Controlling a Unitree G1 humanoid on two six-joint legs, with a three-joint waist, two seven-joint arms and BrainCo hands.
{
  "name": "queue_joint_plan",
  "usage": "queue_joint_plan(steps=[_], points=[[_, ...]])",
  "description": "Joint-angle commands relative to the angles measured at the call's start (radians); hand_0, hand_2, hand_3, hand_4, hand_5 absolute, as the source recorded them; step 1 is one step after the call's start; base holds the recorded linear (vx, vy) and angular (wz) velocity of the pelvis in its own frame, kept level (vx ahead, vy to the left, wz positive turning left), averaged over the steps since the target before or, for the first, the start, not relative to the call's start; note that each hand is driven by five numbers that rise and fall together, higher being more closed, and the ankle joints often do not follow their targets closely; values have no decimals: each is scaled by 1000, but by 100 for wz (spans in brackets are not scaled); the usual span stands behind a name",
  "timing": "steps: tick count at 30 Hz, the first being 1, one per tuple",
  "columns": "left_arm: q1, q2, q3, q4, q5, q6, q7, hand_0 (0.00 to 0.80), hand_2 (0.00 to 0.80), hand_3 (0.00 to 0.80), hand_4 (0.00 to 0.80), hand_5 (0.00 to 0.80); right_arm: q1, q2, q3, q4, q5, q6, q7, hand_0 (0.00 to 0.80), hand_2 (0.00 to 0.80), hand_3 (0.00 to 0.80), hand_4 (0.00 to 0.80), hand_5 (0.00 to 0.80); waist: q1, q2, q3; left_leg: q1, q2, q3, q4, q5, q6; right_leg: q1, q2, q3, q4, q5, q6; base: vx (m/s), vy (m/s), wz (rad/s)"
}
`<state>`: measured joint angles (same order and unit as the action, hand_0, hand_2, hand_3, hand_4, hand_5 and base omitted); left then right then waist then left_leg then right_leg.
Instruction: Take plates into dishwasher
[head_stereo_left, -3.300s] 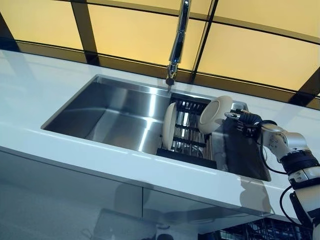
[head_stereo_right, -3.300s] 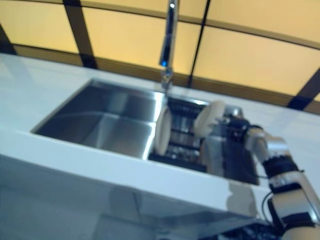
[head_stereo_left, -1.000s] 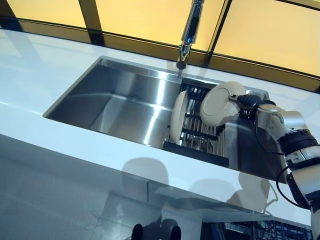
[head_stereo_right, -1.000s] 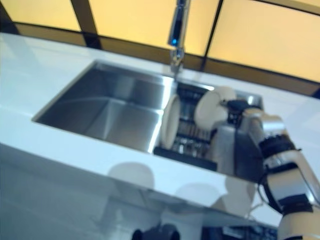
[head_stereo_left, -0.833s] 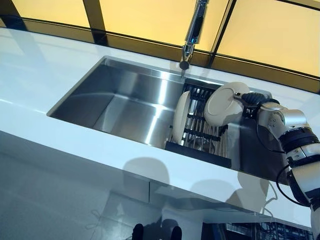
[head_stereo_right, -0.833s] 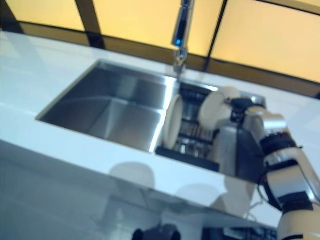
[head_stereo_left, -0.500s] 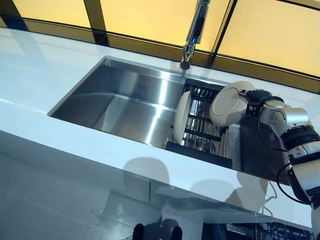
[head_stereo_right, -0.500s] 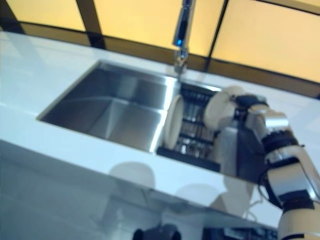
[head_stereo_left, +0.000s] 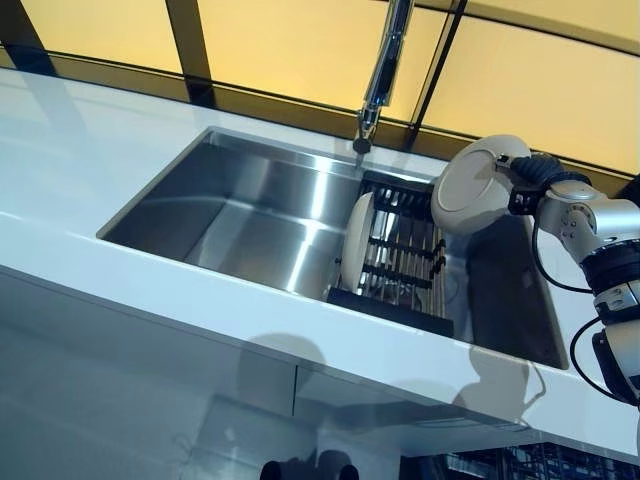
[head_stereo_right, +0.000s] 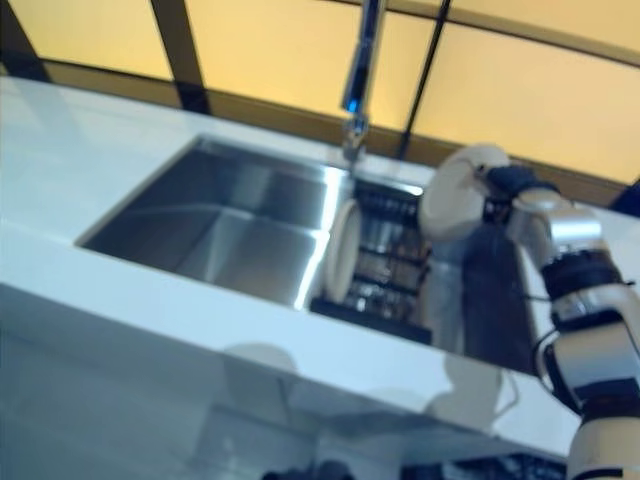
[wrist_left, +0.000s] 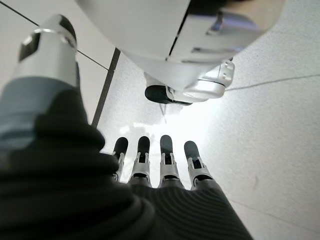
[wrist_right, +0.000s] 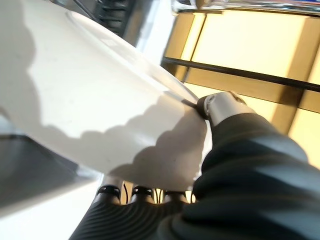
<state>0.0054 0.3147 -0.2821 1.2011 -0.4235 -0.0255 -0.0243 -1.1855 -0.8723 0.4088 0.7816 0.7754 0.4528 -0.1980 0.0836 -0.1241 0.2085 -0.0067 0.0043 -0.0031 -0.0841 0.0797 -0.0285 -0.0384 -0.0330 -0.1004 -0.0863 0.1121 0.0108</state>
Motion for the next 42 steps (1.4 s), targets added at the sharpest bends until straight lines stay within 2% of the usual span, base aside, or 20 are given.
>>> queue_joint_plan(steps=[1, 15, 24, 42], points=[[1, 9, -28, 64, 30, 11, 20, 0, 0, 0, 0, 0, -150, -80, 93, -13, -4, -70, 0, 800, 800, 800, 800, 800, -9, -23, -93, 29, 5, -1, -3, -48, -17, 52, -38, 6, -1, 3, 98, -5, 60, -5], [-27, 4, -27, 80, 60, 32, 27, 0, 0, 0, 0, 0, -168, -112, 103, 6, 14, -51, 38, 800, 800, 800, 800, 800, -47, -34, -146, 76, -4, 29, -3, -76, 0, 69, -43, 53, 6, 14, 110, -10, 52, -12], [-56, 18, -18, 86, 77, 47, 37, 0, 0, 0, 0, 0, -165, -175, 128, 18, -51, -31, 145, 800, 800, 800, 800, 800, -87, -34, -159, 100, -6, 62, -3, -90, 13, 56, -46, 95, 22, 29, 123, -12, 30, -14], [-72, 37, 2, 85, 126, 69, 11, 0, 0, 0, 0, 0, 57, -317, 32, -46, -148, -35, 324, 800, 800, 800, 800, 800, -164, -23, -164, 114, -3, 114, -3, -107, 24, 21, -30, 152, 39, 36, 130, 7, -13, -13]])
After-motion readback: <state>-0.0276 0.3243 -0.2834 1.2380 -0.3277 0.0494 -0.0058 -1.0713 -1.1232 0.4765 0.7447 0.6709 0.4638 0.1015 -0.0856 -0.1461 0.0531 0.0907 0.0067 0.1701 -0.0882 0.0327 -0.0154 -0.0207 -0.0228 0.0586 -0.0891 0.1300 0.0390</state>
